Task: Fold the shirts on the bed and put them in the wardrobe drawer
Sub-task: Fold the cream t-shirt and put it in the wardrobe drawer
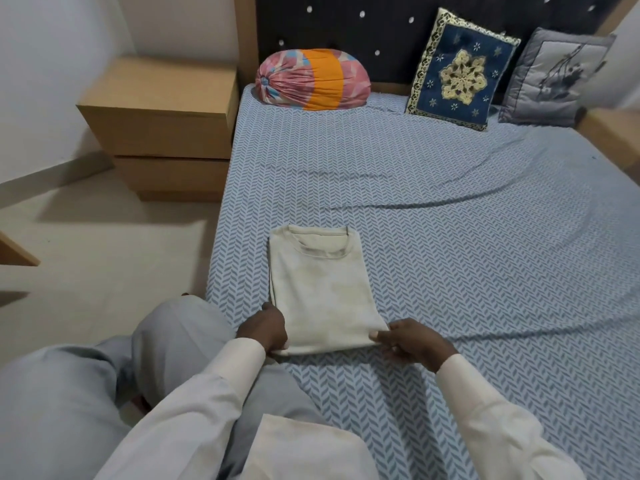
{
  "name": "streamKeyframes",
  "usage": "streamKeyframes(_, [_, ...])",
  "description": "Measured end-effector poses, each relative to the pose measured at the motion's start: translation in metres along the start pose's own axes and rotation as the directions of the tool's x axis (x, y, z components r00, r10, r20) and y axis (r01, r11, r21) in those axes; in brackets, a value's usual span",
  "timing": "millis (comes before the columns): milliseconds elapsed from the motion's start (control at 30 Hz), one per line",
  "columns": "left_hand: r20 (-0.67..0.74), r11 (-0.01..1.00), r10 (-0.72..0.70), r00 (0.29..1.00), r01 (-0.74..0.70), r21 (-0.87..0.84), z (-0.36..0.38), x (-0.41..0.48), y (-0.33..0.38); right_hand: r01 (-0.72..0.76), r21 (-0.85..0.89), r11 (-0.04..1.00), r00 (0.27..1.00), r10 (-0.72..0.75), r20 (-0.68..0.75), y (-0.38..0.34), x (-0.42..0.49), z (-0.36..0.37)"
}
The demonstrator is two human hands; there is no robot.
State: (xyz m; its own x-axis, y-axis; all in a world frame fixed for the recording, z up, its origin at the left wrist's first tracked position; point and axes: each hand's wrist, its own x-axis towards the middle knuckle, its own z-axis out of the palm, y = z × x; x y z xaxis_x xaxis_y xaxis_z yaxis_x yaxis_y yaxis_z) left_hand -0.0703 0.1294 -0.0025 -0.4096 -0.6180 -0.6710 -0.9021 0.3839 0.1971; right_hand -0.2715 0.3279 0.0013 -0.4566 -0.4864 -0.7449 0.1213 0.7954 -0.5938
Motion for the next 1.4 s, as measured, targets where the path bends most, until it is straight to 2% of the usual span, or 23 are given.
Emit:
streamKeyframes(67, [-0.010,0.999,-0.016,1.000,0.016,0.045,-0.001,-0.004,-0.002,0.003,-0.178,0.984,0.996,-0.020,-0.091,0.003,-0.003,0.002])
streamKeyframes(133, [-0.056,0.995,0.006,0.998,0.000,0.103,0.003,-0.008,-0.004,-0.003,-0.382,0.924,0.986,-0.061,-0.156,0.005,-0.004,0.006])
streamKeyframes(200, [-0.170,0.989,0.063,0.983,-0.038,0.142,0.002,-0.015,-0.003,-0.006,-0.566,0.825,0.947,-0.178,-0.269,0.000,-0.003,0.012])
streamKeyframes(233, [-0.239,0.991,0.103,0.966,-0.079,0.110,0.000,-0.017,0.001,0.029,-0.592,0.806,0.904,-0.274,-0.329,-0.005,-0.004,0.016])
streamKeyframes(300, [-0.302,0.955,0.264,0.916,-0.292,-0.051,-0.003,-0.018,0.015,0.240,-0.542,0.805,0.807,-0.476,-0.350,-0.018,-0.005,0.033])
streamKeyframes(333, [-0.283,0.896,0.333,0.900,-0.395,-0.202,-0.003,-0.019,0.025,0.354,-0.486,0.799,0.787,-0.535,-0.306,-0.025,-0.005,0.044])
streamKeyframes(367, [-0.230,0.837,0.365,0.902,-0.426,-0.344,-0.002,-0.021,0.034,0.425,-0.435,0.794,0.799,-0.555,-0.231,-0.031,-0.004,0.056])
streamKeyframes(400, [-0.170,0.812,0.374,0.912,-0.410,-0.415,0.004,-0.021,0.039,0.442,-0.400,0.803,0.832,-0.533,-0.151,-0.034,-0.002,0.067])
streamKeyframes(433, [-0.113,0.825,0.376,0.920,-0.388,-0.412,0.008,-0.020,0.041,0.432,-0.374,0.821,0.861,-0.498,-0.098,-0.033,0.002,0.076])
streamKeyframes(500, [-0.051,0.895,0.328,0.943,-0.327,-0.304,0.015,-0.015,0.037,0.377,-0.362,0.852,0.894,-0.437,-0.096,-0.027,0.012,0.079])
streamKeyframes(600, [-0.068,0.941,0.229,0.971,-0.238,-0.239,0.015,-0.003,0.030,0.311,-0.398,0.863,0.896,-0.406,-0.179,-0.021,0.020,0.062])
streamKeyframes(667, [-0.128,0.961,0.167,0.978,-0.190,-0.200,0.015,0.001,0.029,0.276,-0.421,0.864,0.896,-0.390,-0.212,-0.017,0.022,0.051])
streamKeyframes(733, [-0.235,0.962,0.175,0.956,-0.217,-0.164,0.015,0.005,0.030,0.277,-0.462,0.843,0.888,-0.408,-0.213,-0.017,0.024,0.047])
streamKeyframes(800, [-0.304,0.924,0.253,0.918,-0.322,-0.204,0.013,0.008,0.034,0.326,-0.450,0.831,0.861,-0.458,-0.222,-0.025,0.026,0.050])
streamKeyframes(867, [-0.284,0.865,0.358,0.890,-0.430,-0.258,0.008,0.013,0.039,0.404,-0.398,0.823,0.833,-0.511,-0.213,-0.038,0.031,0.055])
streamKeyframes(933, [-0.250,0.861,0.407,0.878,-0.460,-0.215,0.000,0.022,0.039,0.415,-0.368,0.832,0.849,-0.500,-0.171,-0.053,0.041,0.057])
streamKeyframes(1033, [-0.258,0.895,0.427,0.867,-0.446,-0.017,-0.016,0.040,0.028,0.374,-0.355,0.857,0.865,-0.460,-0.199,-0.071,0.065,0.048])
streamKeyframes(1100, [-0.251,0.904,0.420,0.872,-0.427,0.027,-0.028,0.055,0.020,0.355,-0.352,0.866,0.865,-0.447,-0.227,-0.081,0.082,0.038])
streamKeyframes(1233, [-0.264,0.934,0.349,0.899,-0.357,0.016,-0.047,0.081,0.012,0.318,-0.341,0.885,0.862,-0.419,-0.284,-0.098,0.106,0.022])
streamKeyframes(1400, [-0.235,0.966,0.249,0.940,-0.259,-0.009,-0.068,0.109,0.013,0.308,-0.354,0.883,0.822,-0.434,-0.368,-0.112,0.132,0.014])
